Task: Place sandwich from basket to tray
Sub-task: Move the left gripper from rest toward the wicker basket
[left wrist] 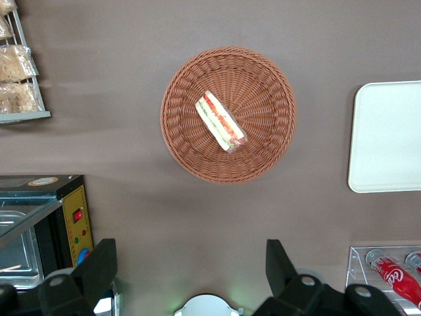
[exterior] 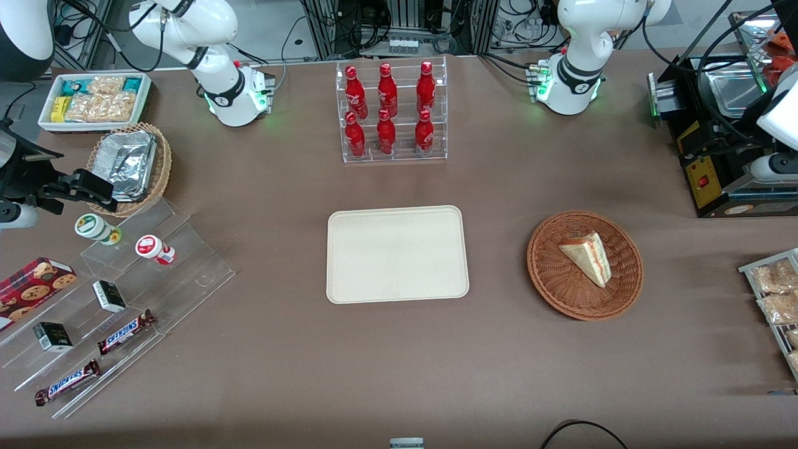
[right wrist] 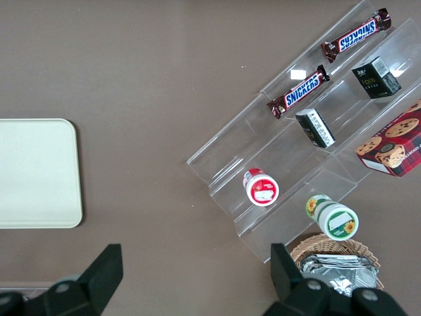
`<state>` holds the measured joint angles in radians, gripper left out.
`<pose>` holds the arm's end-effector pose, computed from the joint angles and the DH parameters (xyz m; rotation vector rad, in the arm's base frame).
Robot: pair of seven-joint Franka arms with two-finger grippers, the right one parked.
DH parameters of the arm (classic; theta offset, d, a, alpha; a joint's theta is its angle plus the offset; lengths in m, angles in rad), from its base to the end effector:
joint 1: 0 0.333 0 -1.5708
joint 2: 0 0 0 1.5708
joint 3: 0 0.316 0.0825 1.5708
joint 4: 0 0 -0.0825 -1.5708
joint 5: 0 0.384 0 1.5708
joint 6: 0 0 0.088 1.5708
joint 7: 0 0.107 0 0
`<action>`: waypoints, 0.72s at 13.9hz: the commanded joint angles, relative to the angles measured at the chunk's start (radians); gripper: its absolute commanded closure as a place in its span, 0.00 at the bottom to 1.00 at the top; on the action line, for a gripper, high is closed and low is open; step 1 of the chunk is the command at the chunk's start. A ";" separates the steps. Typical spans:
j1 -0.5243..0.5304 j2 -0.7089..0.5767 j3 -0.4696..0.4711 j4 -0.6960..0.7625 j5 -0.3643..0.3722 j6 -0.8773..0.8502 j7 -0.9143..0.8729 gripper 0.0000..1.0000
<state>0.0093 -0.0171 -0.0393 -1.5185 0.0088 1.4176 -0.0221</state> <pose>0.5330 -0.0151 0.6453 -3.1272 0.0108 0.1307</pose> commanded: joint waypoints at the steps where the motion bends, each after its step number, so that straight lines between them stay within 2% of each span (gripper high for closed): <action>1: -0.002 -0.017 0.004 -0.017 0.007 -0.005 0.016 0.00; 5: -0.005 0.008 0.002 -0.078 0.007 0.010 0.024 0.00; 10: -0.005 0.006 0.001 -0.267 0.007 0.208 0.024 0.00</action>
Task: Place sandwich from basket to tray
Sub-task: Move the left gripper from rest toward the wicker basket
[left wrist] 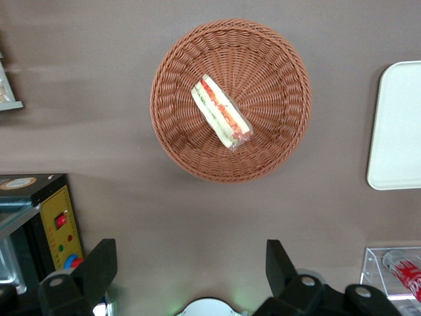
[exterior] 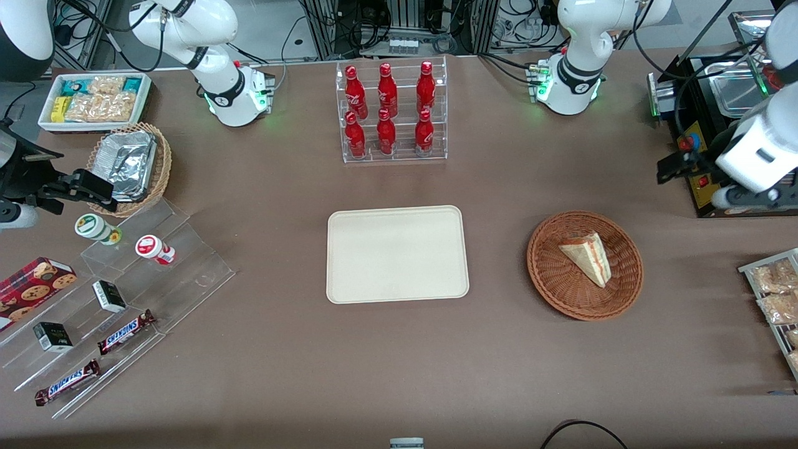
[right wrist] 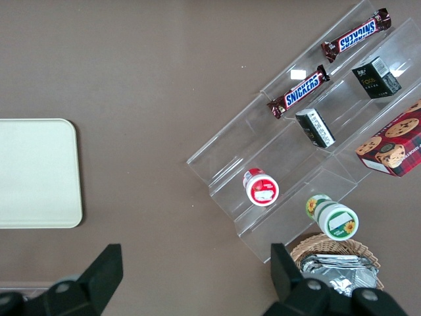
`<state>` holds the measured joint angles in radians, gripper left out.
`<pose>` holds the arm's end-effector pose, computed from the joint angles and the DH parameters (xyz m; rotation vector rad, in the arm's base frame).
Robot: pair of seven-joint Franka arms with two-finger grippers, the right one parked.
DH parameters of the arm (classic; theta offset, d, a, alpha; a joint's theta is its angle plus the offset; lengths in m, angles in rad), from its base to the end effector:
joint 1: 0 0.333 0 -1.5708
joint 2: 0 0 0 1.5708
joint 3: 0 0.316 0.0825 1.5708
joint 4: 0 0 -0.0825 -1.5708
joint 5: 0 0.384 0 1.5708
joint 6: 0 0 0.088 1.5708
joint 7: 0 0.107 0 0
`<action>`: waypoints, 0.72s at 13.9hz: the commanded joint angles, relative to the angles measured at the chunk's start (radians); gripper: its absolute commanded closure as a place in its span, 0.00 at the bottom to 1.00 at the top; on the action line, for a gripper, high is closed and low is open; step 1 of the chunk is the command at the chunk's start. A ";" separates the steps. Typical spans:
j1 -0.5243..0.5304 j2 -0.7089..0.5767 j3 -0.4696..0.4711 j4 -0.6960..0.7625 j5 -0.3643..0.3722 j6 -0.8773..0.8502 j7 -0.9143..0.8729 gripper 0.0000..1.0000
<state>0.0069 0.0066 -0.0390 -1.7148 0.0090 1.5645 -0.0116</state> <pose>0.5466 -0.0165 0.5530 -3.1197 0.0330 0.2449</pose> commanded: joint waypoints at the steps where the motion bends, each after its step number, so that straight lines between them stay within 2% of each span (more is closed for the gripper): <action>1: -0.002 -0.022 0.001 -0.121 0.006 0.121 0.010 0.00; 7: 0.001 -0.020 0.001 -0.399 0.006 0.489 -0.004 0.00; 10: 0.001 0.001 0.001 -0.482 -0.003 0.640 -0.049 0.00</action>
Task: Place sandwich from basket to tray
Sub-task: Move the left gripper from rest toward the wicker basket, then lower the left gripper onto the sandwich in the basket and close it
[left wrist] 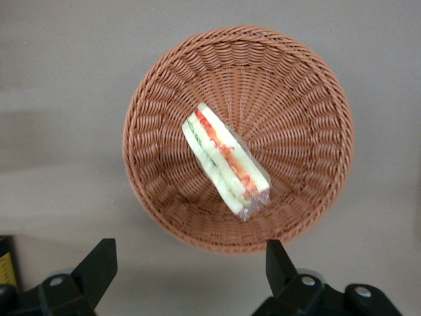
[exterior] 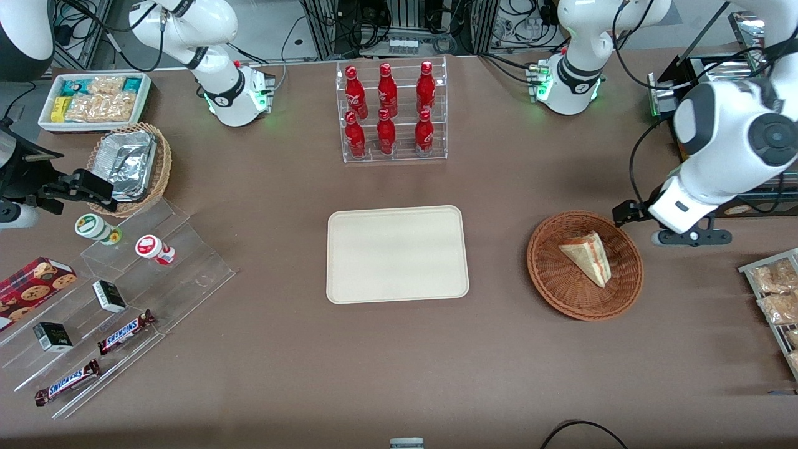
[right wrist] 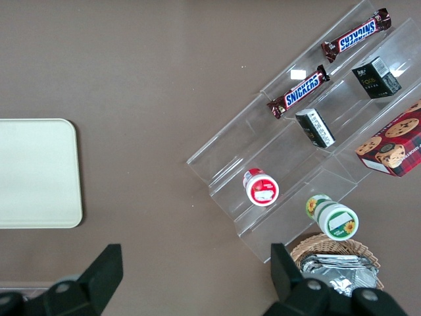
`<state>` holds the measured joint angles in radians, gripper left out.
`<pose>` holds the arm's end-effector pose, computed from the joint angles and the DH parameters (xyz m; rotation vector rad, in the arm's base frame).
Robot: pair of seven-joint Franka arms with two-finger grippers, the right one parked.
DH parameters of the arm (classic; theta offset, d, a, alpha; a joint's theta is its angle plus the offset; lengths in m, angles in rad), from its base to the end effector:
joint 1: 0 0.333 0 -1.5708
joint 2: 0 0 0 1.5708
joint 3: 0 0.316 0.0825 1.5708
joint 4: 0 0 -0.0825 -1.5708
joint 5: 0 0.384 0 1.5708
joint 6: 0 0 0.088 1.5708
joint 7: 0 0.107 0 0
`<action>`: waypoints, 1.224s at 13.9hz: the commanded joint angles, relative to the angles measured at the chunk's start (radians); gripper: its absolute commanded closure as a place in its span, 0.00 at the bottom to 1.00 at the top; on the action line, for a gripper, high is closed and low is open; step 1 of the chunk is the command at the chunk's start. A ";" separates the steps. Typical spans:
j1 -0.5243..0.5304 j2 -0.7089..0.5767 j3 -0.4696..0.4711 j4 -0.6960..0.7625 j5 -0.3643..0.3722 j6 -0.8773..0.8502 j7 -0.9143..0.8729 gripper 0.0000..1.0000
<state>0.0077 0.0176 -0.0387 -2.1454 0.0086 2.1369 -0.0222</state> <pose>0.5376 -0.0163 0.3924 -3.1340 0.0212 0.0406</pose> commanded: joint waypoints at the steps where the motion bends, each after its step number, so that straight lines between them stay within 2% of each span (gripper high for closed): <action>1: -0.005 0.011 0.000 -0.051 -0.002 0.077 -0.086 0.00; 10: -0.097 0.129 -0.003 -0.051 -0.001 0.251 -0.657 0.00; 17: -0.097 0.156 0.000 -0.070 0.010 0.275 -0.677 0.00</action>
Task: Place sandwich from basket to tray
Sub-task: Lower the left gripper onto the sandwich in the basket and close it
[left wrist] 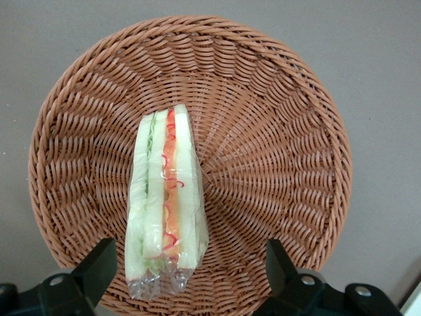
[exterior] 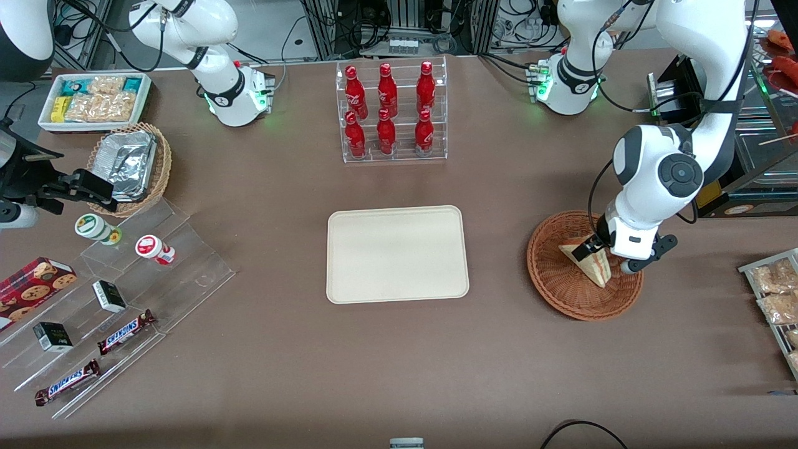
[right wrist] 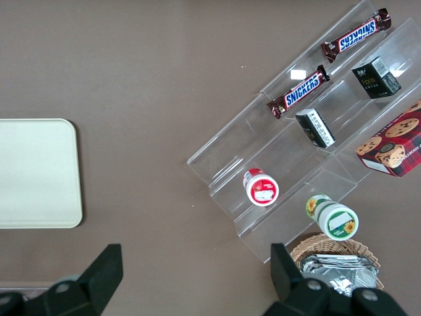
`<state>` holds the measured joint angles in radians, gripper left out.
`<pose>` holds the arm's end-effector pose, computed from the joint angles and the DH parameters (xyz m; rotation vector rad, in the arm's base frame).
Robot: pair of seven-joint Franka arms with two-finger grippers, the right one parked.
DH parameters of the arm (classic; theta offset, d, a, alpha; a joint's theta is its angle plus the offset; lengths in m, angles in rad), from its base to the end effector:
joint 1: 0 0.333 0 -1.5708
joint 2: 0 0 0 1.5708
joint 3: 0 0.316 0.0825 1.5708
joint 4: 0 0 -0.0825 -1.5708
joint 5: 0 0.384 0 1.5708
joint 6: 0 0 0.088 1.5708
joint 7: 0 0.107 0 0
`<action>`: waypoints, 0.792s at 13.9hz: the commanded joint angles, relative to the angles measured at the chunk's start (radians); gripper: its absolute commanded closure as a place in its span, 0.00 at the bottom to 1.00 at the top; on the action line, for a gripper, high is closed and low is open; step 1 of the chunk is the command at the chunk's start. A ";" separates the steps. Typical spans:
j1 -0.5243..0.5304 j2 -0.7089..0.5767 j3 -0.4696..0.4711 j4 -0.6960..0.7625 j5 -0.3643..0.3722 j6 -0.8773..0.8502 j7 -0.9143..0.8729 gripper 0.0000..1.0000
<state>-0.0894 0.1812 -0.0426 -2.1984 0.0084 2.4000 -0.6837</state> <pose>0.5483 -0.0726 0.3030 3.0154 0.8448 0.0284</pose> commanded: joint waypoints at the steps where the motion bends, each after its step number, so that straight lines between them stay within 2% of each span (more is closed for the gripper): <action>1: 0.002 -0.006 0.004 -0.018 0.010 0.011 -0.016 0.00; 11: 0.005 0.059 0.038 -0.034 0.010 0.044 -0.030 0.00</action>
<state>-0.0847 0.2241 -0.0039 -2.2244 0.0085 2.4090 -0.6846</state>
